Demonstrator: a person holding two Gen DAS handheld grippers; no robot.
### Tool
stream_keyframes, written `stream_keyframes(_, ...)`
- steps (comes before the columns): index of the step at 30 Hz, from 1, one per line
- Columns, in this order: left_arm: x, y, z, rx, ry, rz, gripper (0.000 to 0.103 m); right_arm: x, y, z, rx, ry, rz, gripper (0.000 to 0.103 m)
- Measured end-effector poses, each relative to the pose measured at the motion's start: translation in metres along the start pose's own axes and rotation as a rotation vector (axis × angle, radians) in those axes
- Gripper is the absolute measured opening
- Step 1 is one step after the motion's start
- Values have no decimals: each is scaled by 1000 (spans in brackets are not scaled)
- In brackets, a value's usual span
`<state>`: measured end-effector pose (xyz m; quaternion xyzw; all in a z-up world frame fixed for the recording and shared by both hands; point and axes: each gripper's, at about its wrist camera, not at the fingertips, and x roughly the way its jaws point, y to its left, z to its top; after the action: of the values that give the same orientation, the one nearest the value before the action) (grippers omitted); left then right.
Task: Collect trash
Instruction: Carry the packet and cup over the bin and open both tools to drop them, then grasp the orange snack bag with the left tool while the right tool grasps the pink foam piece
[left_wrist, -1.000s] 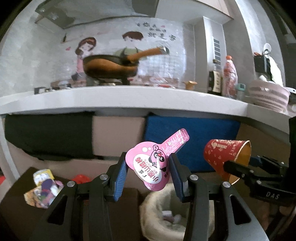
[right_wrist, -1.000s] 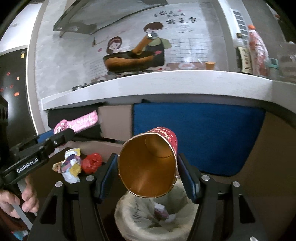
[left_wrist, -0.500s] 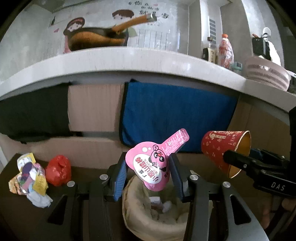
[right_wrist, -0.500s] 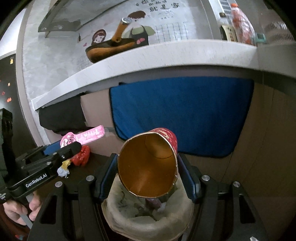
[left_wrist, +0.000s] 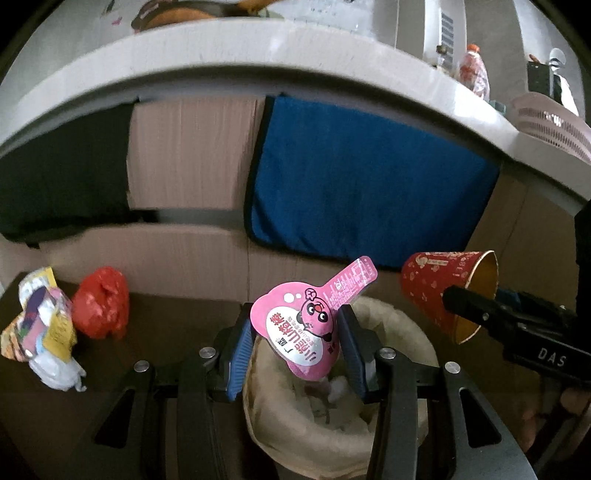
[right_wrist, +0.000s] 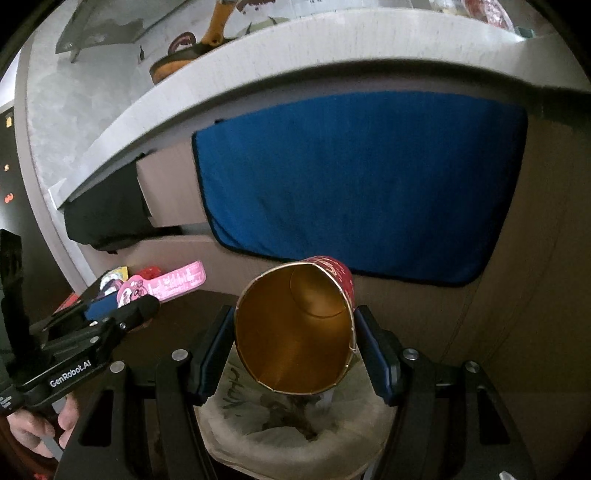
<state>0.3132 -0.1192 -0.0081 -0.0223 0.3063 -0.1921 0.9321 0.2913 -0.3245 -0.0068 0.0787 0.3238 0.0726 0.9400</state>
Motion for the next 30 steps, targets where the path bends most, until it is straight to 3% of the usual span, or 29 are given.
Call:
stream_keyframes(3,11,2,-3,-4,15,-33,45,10,-5,-2,24,16,-10,65)
stream_keyframes(7,33,12,-9,-25,84,-130,50,20,-13,-6,58,42,-28,67)
stream_keyframes(11,48,26,-15,-61,155,-141,53,28,-18,-12,80,69,-44,67)
stream_keyframes(16,41,63,-17,-169,157,-130,53,34,-14,-13,86,81,-56,67)
stream_keyframes(20,31,93,-20,-213,160,-79,53,38,-5,-10,90,74,-25,67)
stream_keyframes(23,25,115,-26,-247,168,-51,53,46,5,-6,63,79,-26,74)
stream_keyframes(24,21,123,-28,-259,169,-44,53,49,8,-6,57,86,-32,82)
stream_keyframes(30,-3,159,-36,-260,124,23,53,59,31,-5,36,96,-1,83)
